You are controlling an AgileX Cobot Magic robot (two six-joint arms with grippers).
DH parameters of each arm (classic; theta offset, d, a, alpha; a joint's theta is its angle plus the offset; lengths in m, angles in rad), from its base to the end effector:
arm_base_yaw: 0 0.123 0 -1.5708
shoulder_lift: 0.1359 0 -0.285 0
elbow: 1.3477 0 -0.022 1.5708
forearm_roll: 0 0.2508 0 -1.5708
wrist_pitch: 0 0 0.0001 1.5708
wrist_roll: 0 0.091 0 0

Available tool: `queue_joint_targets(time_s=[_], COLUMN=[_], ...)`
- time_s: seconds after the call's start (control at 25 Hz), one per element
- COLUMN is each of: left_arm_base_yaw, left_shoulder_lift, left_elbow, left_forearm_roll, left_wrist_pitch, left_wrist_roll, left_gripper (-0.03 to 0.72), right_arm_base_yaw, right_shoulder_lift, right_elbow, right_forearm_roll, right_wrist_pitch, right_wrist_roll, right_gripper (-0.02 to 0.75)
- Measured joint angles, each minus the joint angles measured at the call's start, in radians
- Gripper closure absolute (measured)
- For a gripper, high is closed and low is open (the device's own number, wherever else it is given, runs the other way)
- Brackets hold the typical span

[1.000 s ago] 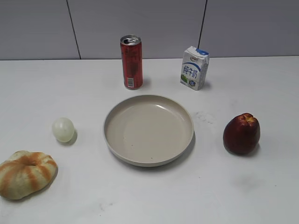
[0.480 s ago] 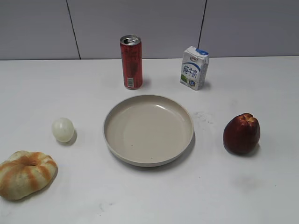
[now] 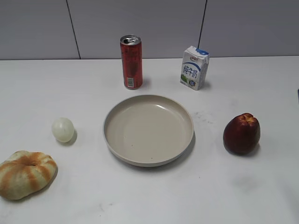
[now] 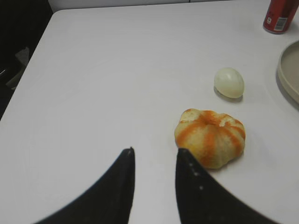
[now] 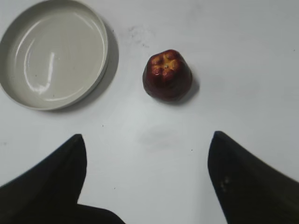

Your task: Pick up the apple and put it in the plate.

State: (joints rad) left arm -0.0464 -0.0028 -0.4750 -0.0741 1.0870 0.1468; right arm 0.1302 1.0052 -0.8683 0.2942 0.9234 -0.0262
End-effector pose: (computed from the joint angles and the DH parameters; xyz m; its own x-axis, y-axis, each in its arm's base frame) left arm -0.0040 -0.0058 0.2684 -0.4824 0.1343 -0.8656 0.1581 0.9853 0.0648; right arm 0.1798 0.0448 0.3194 -0.8379 0.0413 -0.5443 -0.1320 0.9522 0.2754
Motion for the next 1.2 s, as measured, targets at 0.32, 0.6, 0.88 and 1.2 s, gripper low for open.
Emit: queue_joint_targets(time_s=[0.32, 0.6, 0.88, 1.2], left_arm_base_yaw=[0.000, 0.000, 0.000, 0.000], left_shoulder_lift=[0.000, 0.000, 0.000, 0.000], left_elbow=[0.000, 0.000, 0.000, 0.000], left_forearm_roll=[0.000, 0.000, 0.000, 0.000], left_wrist_pitch=[0.000, 0.000, 0.000, 0.000], left_wrist_roll=[0.000, 0.000, 0.000, 0.000], left_gripper=[0.452, 0.452, 0.452, 0.452], right_arm_base_yaw=[0.047, 0.080, 0.080, 0.080], right_shoulder_lift=[0.441, 0.688, 0.823, 0.903], right_elbow=[-0.185, -0.310, -0.338, -0.341], right_forearm_roll=[-0.010, -0.095, -0.117, -0.121], right_wrist_pitch=[0.051, -0.005, -0.029, -0.035], right_wrist_roll=[-0.029, -0.002, 0.026, 0.026], right_gripper=[0.114, 0.122, 0.125, 0.178])
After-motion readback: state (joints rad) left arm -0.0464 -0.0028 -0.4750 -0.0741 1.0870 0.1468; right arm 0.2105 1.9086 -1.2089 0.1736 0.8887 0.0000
